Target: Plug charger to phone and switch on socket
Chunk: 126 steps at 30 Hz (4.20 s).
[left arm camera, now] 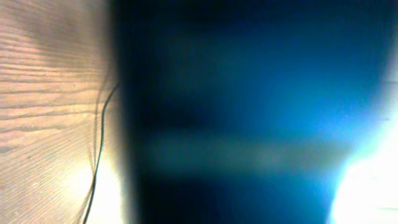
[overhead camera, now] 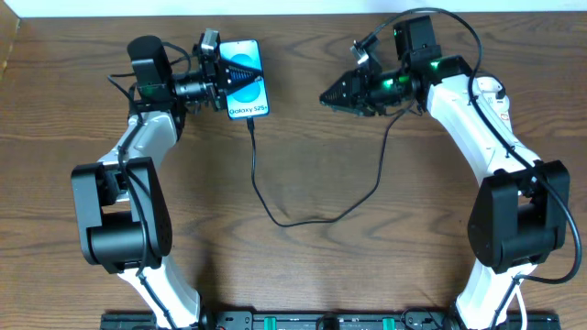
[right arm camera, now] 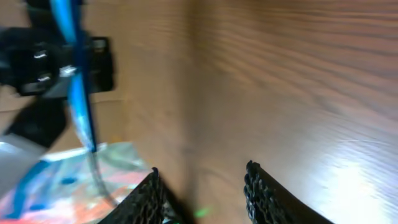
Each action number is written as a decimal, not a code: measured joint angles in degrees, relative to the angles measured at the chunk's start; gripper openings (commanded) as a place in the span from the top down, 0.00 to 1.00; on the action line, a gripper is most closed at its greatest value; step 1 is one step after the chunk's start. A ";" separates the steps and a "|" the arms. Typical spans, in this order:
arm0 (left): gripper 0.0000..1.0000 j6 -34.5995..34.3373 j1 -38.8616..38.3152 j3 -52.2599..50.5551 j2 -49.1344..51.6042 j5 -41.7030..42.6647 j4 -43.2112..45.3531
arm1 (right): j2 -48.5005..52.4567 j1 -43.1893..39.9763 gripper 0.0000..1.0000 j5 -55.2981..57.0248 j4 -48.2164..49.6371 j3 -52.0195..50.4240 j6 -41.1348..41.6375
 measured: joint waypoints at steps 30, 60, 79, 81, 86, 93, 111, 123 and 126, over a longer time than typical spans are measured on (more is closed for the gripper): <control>0.93 35.93 -10.99 0.15 0.11 -28.04 -43.10 | 0.00 -4.02 0.60 21.29 -14.62 0.00 -10.03; 0.93 45.11 -15.65 8.68 1.73 -38.62 -57.46 | 0.00 -2.84 0.60 24.72 -16.39 0.00 -10.43; 0.93 44.57 -15.78 8.70 9.40 -41.55 -55.12 | 0.00 -2.12 0.60 25.11 -16.44 0.00 -10.45; 0.93 43.85 -15.78 8.70 10.19 -41.83 -54.03 | 0.00 -2.12 0.60 25.11 -16.44 0.00 -10.45; 0.93 42.29 -15.78 8.70 10.78 -42.01 -52.83 | 0.00 -2.12 0.60 25.20 -16.41 0.00 -10.45; 0.93 41.81 -15.78 8.70 11.45 -41.83 -52.63 | 0.00 -2.12 0.60 25.83 -16.44 0.00 -10.45; 0.71 41.59 -15.85 8.72 11.54 -41.97 -52.68 | 0.00 -2.12 0.60 26.64 -16.44 0.00 -10.51; 0.61 41.64 -16.15 9.53 11.52 -42.88 -53.92 | 0.00 -2.12 0.59 27.69 -16.44 0.00 -11.47; 0.60 41.62 -16.44 10.03 11.52 -43.76 -54.66 | 0.00 -2.12 0.59 27.85 -16.41 0.00 -11.72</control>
